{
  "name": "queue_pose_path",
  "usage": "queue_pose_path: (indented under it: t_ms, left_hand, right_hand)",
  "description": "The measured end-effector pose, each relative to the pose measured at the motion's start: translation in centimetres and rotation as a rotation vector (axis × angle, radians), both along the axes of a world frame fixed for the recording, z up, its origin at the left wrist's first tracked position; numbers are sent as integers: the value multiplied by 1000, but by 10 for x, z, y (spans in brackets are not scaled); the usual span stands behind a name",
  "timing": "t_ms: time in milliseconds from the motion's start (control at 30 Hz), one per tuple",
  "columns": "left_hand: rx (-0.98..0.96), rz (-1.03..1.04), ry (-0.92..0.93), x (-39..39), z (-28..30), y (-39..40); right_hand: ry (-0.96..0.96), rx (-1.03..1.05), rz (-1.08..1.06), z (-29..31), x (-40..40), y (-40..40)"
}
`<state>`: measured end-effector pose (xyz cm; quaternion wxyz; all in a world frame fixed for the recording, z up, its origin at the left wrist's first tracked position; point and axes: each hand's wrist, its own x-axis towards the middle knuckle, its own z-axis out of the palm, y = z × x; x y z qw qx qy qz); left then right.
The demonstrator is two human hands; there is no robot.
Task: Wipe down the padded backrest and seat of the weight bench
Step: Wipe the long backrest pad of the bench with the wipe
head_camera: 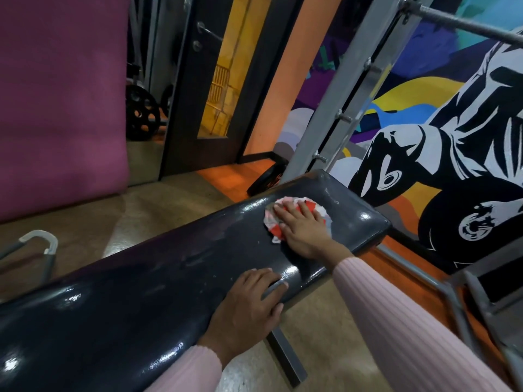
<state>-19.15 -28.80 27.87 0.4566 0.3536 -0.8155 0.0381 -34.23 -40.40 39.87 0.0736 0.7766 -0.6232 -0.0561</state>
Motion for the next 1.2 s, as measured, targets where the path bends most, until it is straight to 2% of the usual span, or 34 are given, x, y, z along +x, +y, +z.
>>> queue_pose_path:
  t_ms: [167,267,400,533,633,767,900,1000,1100,1200]
  left_hand:
    - [1,-5,4,2,0,-1]
    - [-2,-10,-4,1,-1,-2]
    - [-7,-4,-9,0,-1,-2]
    - [-7,-13,3,0,-1,-2]
    - [23,-17,8,1,-3,-3]
    - [6,-17,12,1,-3,-2]
    - [-32,-4,18,-1,-2,-1]
    - [-30,-1,13,0,-2,-1]
    - [-14,-3,24,0,-1,-1]
    - [-26,2,4,1,-2,-1]
  right_hand:
    - [13,35,217,-7,-12,43]
    - [-27,13,157,2,-41,41]
    - [20,-38,-27,8,-22,-3]
    - [46,24,108,-5,8,10]
    - [11,44,221,-8,-9,43]
    - [-26,31,129,0,-27,32]
    - [12,-2,-22,0,1,-2]
    - [36,30,94,-11,15,18]
    - [10,45,242,-16,-13,54]
    - [-18,30,165,-2,-44,51]
